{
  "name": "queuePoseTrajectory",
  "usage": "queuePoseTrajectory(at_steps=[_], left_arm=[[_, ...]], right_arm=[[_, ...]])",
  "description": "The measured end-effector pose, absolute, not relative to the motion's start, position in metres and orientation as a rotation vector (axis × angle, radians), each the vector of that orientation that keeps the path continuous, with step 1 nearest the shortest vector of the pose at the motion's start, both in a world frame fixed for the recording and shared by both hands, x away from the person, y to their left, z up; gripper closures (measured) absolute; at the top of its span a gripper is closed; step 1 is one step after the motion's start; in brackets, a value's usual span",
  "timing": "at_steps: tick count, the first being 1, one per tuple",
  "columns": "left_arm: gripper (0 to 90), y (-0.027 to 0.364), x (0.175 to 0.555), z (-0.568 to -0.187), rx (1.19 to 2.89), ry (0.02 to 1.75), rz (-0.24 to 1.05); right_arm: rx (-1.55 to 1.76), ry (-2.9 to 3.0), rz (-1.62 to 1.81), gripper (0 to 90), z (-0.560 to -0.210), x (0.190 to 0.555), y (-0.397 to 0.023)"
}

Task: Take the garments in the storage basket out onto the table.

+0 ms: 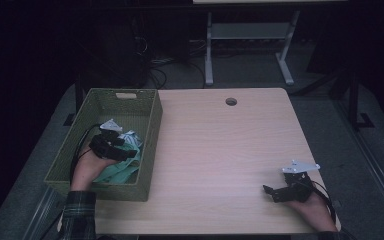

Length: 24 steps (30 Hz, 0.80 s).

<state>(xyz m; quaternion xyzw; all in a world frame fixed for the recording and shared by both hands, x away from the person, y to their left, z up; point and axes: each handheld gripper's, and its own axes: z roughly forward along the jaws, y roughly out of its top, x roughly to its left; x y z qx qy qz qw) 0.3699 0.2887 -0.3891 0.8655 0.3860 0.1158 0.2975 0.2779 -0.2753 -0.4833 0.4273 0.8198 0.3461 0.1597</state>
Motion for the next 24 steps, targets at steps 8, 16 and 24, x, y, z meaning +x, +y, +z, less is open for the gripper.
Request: queuePoseTrajectory(at_steps=[8,16,24], left_arm=[[27.5,0.283,0.372,-0.401,2.332,1.006,0.249],[27.5,0.281,0.375,-0.411,2.389,1.023,0.192],[28.3,0.280,0.378,-0.420,2.472,1.080,0.167]], right_arm=[[1.221,2.343,0.989,1.7,-0.483,0.278,-0.275],[1.224,2.343,0.989,1.7,-0.483,0.278,-0.275],[1.224,2.343,0.989,1.7,-0.483,0.278,-0.275]])
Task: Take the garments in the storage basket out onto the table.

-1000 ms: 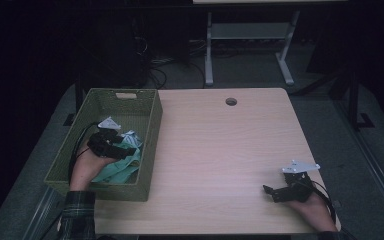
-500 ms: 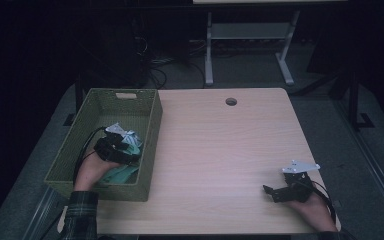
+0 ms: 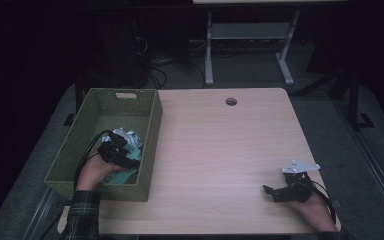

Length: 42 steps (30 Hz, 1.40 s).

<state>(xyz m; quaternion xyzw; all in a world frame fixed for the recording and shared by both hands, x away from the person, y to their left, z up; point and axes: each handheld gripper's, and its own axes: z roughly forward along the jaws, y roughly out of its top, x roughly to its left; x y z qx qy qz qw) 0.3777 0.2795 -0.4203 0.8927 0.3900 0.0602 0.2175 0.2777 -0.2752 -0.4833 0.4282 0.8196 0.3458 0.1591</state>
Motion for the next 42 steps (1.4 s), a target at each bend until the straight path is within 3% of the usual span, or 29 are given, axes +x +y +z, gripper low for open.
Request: queuePoseTrajectory(at_steps=[3,7,11,13,16,42], left_arm=[[31.6,0.279,0.379,-0.422,2.486,1.096,0.141],[42.5,0.279,0.379,-0.423,2.481,1.111,0.098],[57.1,0.281,0.379,-0.422,2.490,1.130,0.095],[73.2,0.281,0.379,-0.421,2.472,1.150,0.068],[79.2,0.282,0.379,-0.420,2.456,1.172,0.052],[86.7,0.310,0.367,-0.375,2.115,1.129,0.139]], right_arm=[[1.223,2.343,0.988,1.7,-0.483,0.278,-0.275],[1.223,2.343,0.988,1.7,-0.483,0.278,-0.275],[1.224,2.343,0.989,1.7,-0.483,0.278,-0.275],[1.224,2.343,0.989,1.7,-0.483,0.278,-0.275],[1.223,2.343,0.989,1.7,-0.483,0.278,-0.275],[1.221,2.343,0.989,1.7,-0.483,0.278,-0.275]])
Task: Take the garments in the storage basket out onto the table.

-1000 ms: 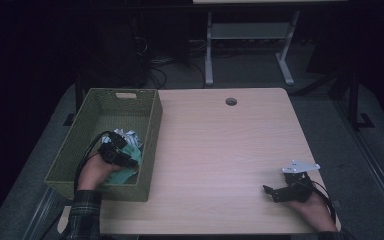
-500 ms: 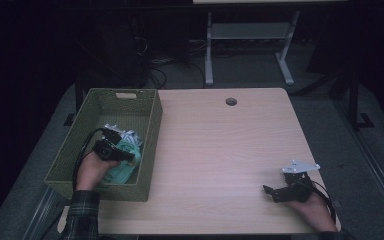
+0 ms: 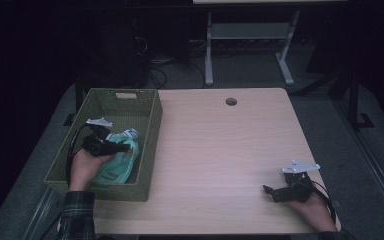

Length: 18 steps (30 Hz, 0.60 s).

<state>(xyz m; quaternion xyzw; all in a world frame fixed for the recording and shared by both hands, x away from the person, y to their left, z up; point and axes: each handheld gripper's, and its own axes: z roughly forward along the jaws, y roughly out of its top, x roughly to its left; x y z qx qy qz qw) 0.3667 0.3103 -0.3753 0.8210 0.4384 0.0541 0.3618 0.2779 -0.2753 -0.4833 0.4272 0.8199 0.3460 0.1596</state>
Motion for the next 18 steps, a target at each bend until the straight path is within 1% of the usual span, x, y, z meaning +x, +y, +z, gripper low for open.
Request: queuePoseTrajectory(at_steps=[7,18], left_arm=[[86.9,0.317,0.361,-0.359,2.036,1.098,0.162],[87.0,0.309,0.359,-0.324,2.008,1.013,0.216]], right_arm=[[1.223,2.343,0.988,1.7,-0.483,0.278,-0.275],[1.223,2.342,0.987,1.7,-0.483,0.278,-0.275]])
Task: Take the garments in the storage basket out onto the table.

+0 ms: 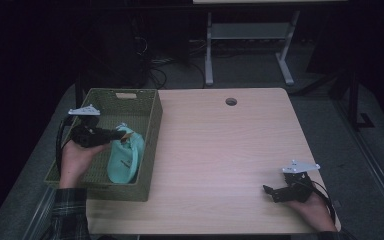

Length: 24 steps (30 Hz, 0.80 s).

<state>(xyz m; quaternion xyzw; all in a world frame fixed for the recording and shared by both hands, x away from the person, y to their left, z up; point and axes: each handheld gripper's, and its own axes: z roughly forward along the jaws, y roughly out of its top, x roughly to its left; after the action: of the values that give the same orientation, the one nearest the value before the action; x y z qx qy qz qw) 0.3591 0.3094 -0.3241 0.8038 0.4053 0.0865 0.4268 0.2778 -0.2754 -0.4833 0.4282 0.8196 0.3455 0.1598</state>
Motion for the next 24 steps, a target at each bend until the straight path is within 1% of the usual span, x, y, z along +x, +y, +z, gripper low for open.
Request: queuePoseTrajectory(at_steps=[16,24], left_arm=[[87.0,0.305,0.357,-0.276,1.967,0.931,0.298],[87.0,0.303,0.354,-0.252,1.932,0.881,0.303]], right_arm=[[1.235,2.341,0.987,1.7,-0.483,0.277,-0.275],[1.235,2.342,0.988,1.7,-0.483,0.277,-0.275]])
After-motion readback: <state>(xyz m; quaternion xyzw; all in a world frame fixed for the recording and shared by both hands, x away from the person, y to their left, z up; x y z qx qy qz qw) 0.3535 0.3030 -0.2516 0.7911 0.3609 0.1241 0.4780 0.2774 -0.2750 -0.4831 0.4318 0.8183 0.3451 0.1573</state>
